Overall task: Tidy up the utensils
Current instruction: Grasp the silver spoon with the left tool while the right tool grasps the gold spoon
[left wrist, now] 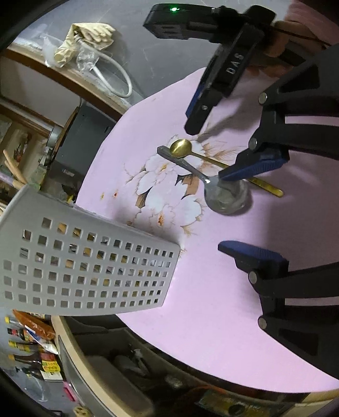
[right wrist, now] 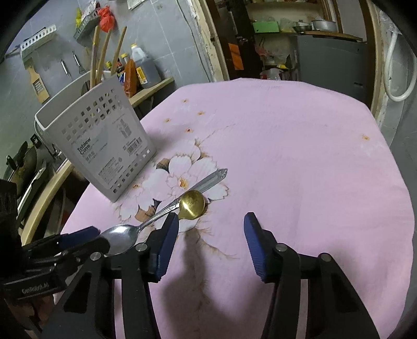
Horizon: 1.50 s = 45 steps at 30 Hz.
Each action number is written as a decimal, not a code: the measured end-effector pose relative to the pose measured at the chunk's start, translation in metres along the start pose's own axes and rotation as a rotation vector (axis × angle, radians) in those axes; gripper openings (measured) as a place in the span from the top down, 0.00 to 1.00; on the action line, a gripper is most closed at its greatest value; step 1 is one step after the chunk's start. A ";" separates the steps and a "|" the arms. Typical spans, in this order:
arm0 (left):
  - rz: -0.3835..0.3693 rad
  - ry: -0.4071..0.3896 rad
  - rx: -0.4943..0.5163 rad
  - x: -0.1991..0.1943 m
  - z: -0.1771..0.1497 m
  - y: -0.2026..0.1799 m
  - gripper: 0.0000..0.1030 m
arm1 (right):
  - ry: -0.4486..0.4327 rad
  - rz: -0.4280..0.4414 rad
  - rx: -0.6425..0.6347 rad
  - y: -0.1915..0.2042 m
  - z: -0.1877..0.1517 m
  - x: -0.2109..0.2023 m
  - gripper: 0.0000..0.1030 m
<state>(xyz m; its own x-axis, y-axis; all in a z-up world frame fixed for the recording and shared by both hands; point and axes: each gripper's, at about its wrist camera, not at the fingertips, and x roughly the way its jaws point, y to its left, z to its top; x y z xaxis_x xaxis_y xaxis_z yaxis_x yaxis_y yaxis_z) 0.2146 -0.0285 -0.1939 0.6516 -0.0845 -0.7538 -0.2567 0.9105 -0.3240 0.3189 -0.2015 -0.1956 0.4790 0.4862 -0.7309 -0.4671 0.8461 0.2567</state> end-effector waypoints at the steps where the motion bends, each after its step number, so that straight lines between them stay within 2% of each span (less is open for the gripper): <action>1: 0.002 0.001 -0.005 0.001 0.001 0.000 0.63 | 0.005 0.004 -0.001 0.001 0.000 0.002 0.56; 5: 0.011 0.010 -0.022 0.005 0.003 -0.004 0.72 | 0.016 0.018 -0.007 0.002 0.001 0.004 0.61; 11: 0.031 0.015 -0.095 0.007 0.002 -0.007 0.76 | 0.038 0.034 -0.034 0.005 0.008 0.011 0.65; 15: 0.061 0.015 -0.130 0.008 0.002 -0.007 0.88 | 0.048 0.047 -0.040 0.003 0.011 0.012 0.69; 21: 0.067 0.011 -0.184 0.010 0.004 -0.004 0.90 | 0.064 0.067 -0.048 0.002 0.017 0.016 0.71; 30: 0.015 0.050 -0.250 0.006 0.000 0.007 0.90 | 0.076 0.082 -0.059 0.002 0.021 0.021 0.71; 36: 0.015 0.067 -0.260 0.006 -0.002 0.006 0.90 | 0.085 0.092 -0.070 0.004 0.024 0.025 0.71; 40: 0.050 0.073 -0.225 0.008 0.001 -0.001 0.91 | 0.092 0.091 -0.072 0.005 0.025 0.027 0.81; 42: 0.055 0.070 -0.220 0.008 0.002 -0.001 0.93 | 0.099 0.091 -0.069 0.005 0.025 0.028 0.89; 45: 0.057 0.048 -0.203 0.003 0.006 -0.003 0.95 | 0.109 0.104 -0.066 0.004 0.025 0.029 0.94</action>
<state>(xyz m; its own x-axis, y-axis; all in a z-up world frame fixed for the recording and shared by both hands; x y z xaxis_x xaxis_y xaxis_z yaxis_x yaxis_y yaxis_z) 0.2213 -0.0287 -0.1918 0.5984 -0.0586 -0.7990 -0.4342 0.8144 -0.3849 0.3498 -0.1786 -0.1995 0.3440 0.5405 -0.7678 -0.5597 0.7746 0.2945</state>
